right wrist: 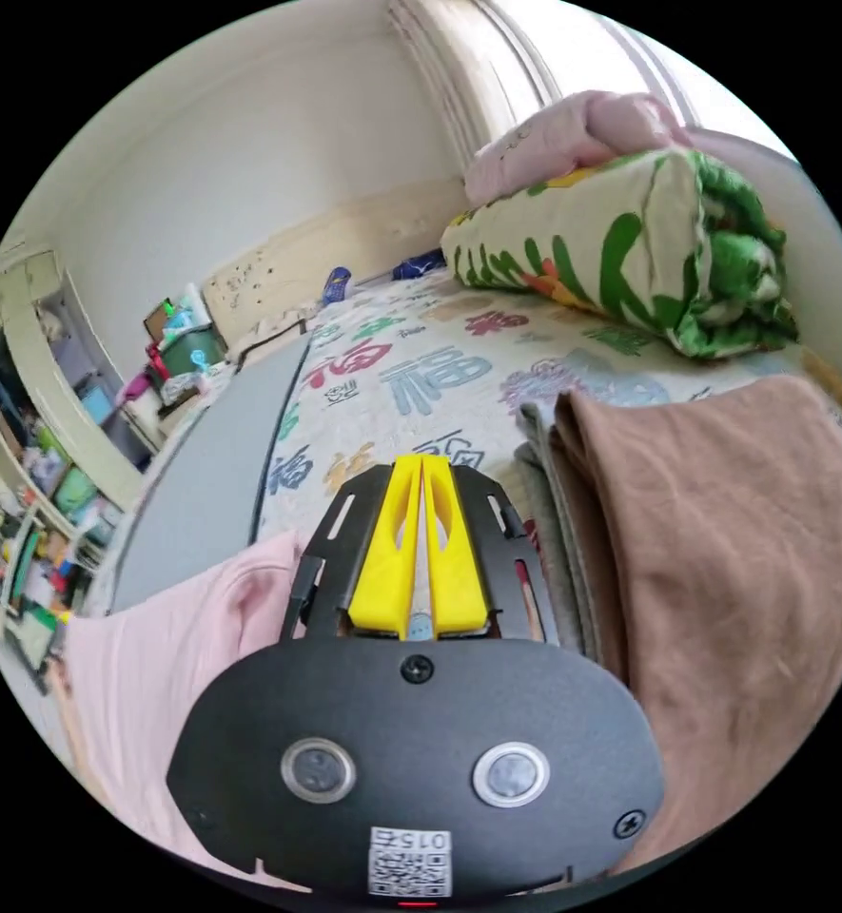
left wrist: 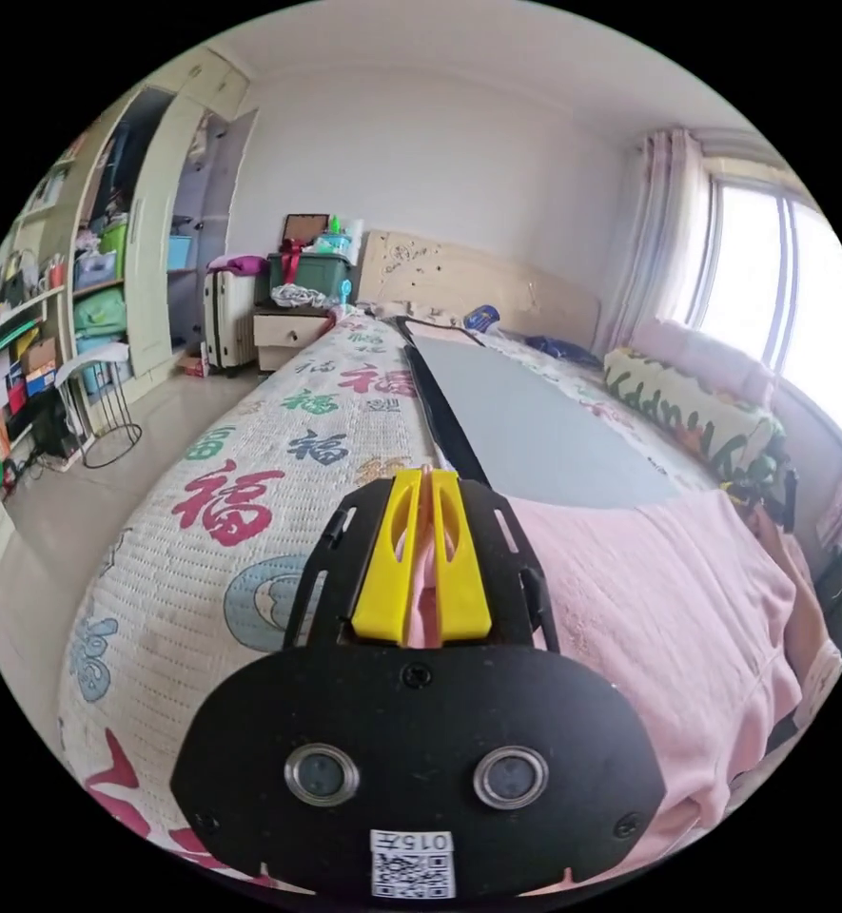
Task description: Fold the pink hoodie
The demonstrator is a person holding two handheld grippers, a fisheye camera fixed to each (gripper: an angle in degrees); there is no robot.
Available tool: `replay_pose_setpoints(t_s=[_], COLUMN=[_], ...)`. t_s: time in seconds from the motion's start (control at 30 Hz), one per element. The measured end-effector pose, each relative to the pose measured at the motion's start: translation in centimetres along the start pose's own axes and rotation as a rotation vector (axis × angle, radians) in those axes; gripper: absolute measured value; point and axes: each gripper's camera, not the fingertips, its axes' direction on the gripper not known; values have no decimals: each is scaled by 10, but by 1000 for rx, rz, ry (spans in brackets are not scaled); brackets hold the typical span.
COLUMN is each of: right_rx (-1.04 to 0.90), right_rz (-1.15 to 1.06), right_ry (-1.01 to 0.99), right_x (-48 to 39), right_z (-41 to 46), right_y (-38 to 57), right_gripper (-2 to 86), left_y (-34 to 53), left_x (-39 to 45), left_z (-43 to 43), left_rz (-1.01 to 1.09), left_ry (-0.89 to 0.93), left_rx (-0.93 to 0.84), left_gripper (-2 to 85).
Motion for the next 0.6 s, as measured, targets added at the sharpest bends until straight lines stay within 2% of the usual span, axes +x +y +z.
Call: replay_pose_setpoints(t_s=[0.07,0.2,0.37,0.47,0.6], right_rx=[-68,-140,-272,-366,-338], right_rz=[-16,-161,-322,-378,-389], right_ry=[-218,-406,-702,-642,-585], right_x=[40,74,138,162,198], right_z=[7,-20,-89,-95,-87], right_y=[-7,11,79,122,152], right_gripper=[-2,24,117,142,137], left_y=[-9,-6,32,66,100], left_x=[1,-3,6,13,13], left_z=[-17,-80,-190,-220,-237], left_rz=[-34,-24,78,83,38], left_ry=[-13,61,197,203,215], left_rx=[34,138,75,-22,-101], left_gripper=[5,1,16,56,105])
